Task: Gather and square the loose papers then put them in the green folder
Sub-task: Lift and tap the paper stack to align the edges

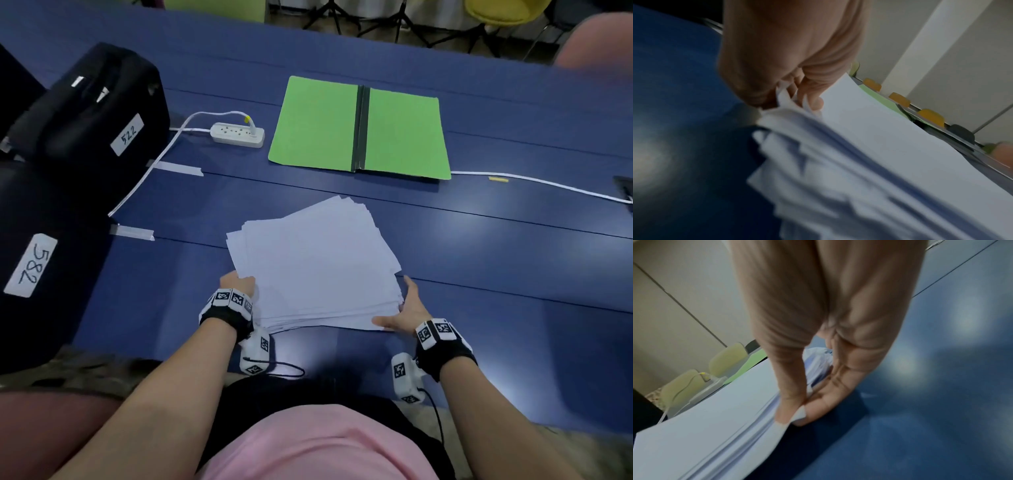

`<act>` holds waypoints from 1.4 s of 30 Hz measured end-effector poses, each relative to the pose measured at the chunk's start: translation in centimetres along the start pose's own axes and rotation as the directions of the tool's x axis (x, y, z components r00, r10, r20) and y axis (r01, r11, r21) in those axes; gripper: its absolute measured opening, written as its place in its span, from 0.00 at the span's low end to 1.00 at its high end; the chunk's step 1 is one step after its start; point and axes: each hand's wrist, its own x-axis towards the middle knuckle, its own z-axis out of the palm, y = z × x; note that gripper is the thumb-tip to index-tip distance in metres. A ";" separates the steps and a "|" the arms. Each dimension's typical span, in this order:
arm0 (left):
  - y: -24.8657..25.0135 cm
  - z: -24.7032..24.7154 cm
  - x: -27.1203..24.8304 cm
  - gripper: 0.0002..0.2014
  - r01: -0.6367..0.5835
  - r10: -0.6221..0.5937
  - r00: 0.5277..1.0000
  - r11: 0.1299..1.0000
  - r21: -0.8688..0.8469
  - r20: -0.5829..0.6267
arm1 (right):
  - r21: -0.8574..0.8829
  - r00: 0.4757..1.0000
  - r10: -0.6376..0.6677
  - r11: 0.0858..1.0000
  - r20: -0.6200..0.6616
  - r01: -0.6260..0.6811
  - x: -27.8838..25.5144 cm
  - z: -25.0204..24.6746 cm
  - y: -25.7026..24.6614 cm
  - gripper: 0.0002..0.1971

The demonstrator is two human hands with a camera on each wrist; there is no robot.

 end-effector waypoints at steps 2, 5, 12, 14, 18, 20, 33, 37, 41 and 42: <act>-0.2 0.1 0.0 0.18 -0.005 0.005 1.000 1.000 0.020 -0.020 | 0.035 0.997 0.042 0.999 -0.062 -0.040 0.8 0.1 0.1 0.63; -0.5 0.1 -0.2 0.14 -0.026 0.027 0.999 0.999 0.022 -0.021 | 0.107 0.980 0.075 0.993 -0.186 -0.056 3.8 0.0 1.9 0.70; -1.2 0.4 0.1 0.14 -0.058 0.058 0.998 0.998 0.002 -0.002 | -0.021 0.873 -0.024 1.000 -0.487 0.016 1.2 1.4 0.0 0.32; -1.1 0.6 0.1 0.17 -0.061 0.061 0.998 0.998 0.019 0.004 | -0.008 0.841 -0.056 0.998 -0.539 0.061 1.4 1.5 -0.1 0.24; 0.0 0.7 -0.7 0.21 -0.054 0.055 0.998 0.998 0.039 -0.013 | -0.027 0.819 -0.116 0.992 -0.562 0.122 1.8 1.4 -0.6 0.14; 0.5 0.4 -0.6 0.14 -0.014 0.015 0.999 1.000 -0.011 0.045 | -0.037 0.861 -0.113 0.993 -0.495 0.110 2.0 1.0 -0.7 0.14; 3.4 -0.2 -1.4 0.15 -0.221 0.163 0.953 0.951 0.218 0.256 | 0.082 0.889 -0.068 0.990 -0.453 0.118 3.3 0.0 -0.4 0.21; 2.2 -2.0 -1.5 0.17 -0.201 0.126 0.965 0.919 0.339 0.231 | 0.118 0.873 -0.037 0.987 -0.487 0.108 2.8 -1.4 -0.6 0.23; 1.9 -3.7 -1.1 0.17 -0.247 0.144 0.936 0.919 0.309 0.322 | 0.277 0.974 -0.097 0.948 -0.206 0.153 2.9 -2.9 -1.4 0.37; 2.2 -4.0 -1.3 0.17 -0.264 0.154 0.926 0.917 0.300 0.344 | 0.303 0.983 -0.112 0.941 -0.144 0.151 2.7 -3.1 -1.8 0.36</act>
